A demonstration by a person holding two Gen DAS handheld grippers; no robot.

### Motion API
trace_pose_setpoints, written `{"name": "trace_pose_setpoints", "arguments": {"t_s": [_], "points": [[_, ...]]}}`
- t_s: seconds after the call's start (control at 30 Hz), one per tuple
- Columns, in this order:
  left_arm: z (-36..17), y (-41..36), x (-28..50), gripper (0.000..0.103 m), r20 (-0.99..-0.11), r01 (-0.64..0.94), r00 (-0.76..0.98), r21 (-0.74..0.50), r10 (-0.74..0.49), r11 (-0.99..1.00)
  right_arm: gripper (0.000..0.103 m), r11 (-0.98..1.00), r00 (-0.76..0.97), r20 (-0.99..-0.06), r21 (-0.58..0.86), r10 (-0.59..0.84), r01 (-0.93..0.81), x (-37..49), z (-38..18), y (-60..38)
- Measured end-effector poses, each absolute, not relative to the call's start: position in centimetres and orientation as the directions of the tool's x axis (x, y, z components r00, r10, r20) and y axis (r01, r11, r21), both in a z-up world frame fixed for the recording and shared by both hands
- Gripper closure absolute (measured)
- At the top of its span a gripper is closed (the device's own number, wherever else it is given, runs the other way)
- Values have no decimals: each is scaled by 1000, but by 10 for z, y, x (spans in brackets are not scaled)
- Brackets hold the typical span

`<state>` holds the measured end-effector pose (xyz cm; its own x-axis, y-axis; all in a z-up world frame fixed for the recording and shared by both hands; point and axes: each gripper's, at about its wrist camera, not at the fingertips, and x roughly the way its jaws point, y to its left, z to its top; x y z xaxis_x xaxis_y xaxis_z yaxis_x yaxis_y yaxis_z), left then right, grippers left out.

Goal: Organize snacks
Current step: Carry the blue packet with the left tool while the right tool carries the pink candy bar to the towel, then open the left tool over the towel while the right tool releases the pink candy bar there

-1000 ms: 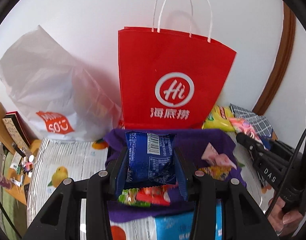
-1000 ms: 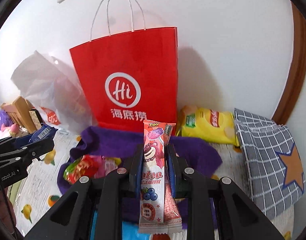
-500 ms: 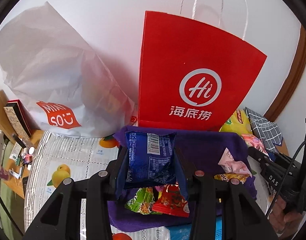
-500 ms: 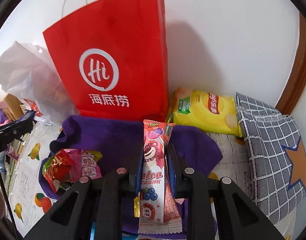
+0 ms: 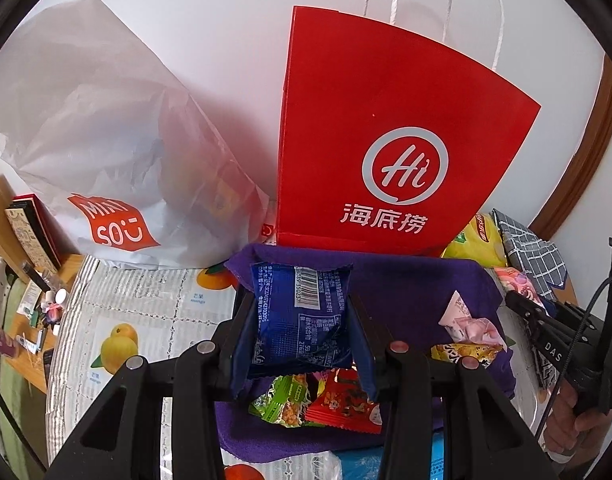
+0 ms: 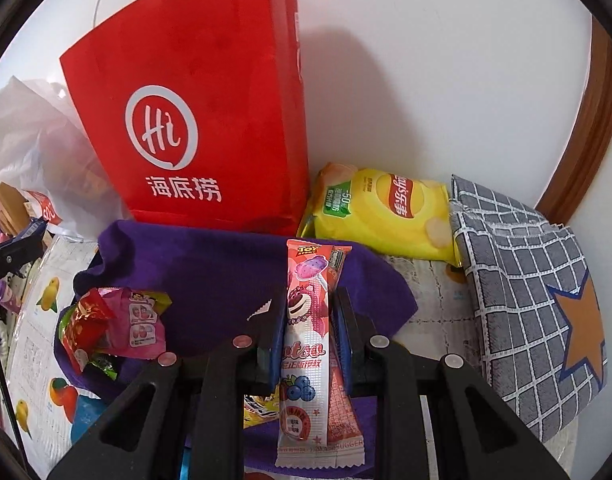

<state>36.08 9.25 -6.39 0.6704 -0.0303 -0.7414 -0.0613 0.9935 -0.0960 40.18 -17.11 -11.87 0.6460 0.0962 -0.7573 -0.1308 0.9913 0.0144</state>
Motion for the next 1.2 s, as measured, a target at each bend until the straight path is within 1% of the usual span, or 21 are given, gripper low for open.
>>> {"name": "trace_pose_setpoints", "arguments": {"t_s": [0.2,0.43,0.8,0.87,1.07,1.2], "points": [[-69,89,364,62,-755,-53,655,-98,-40,994,80,989,615,-780,33,114,-141,408,-129,-170],[-74,89,367,62,-769,-33,633,-141,-89,989,80,981,583,-797,52,155,-189,411,-139,-158],[-88,76,373,62,-806,1,576,-167,-137,986,78,962,548,-816,34,183,-270,407,-145,-135],[-91,77,374,62,-812,-7,568,-165,-132,986,78,961,533,-827,33,180,-273,409,-149,-133],[-106,83,382,62,-850,-66,523,-118,-66,991,78,962,525,-835,18,165,-273,410,-151,-131],[-116,82,386,62,-867,-64,493,-127,-79,990,78,963,533,-830,17,164,-270,408,-147,-133]]}}
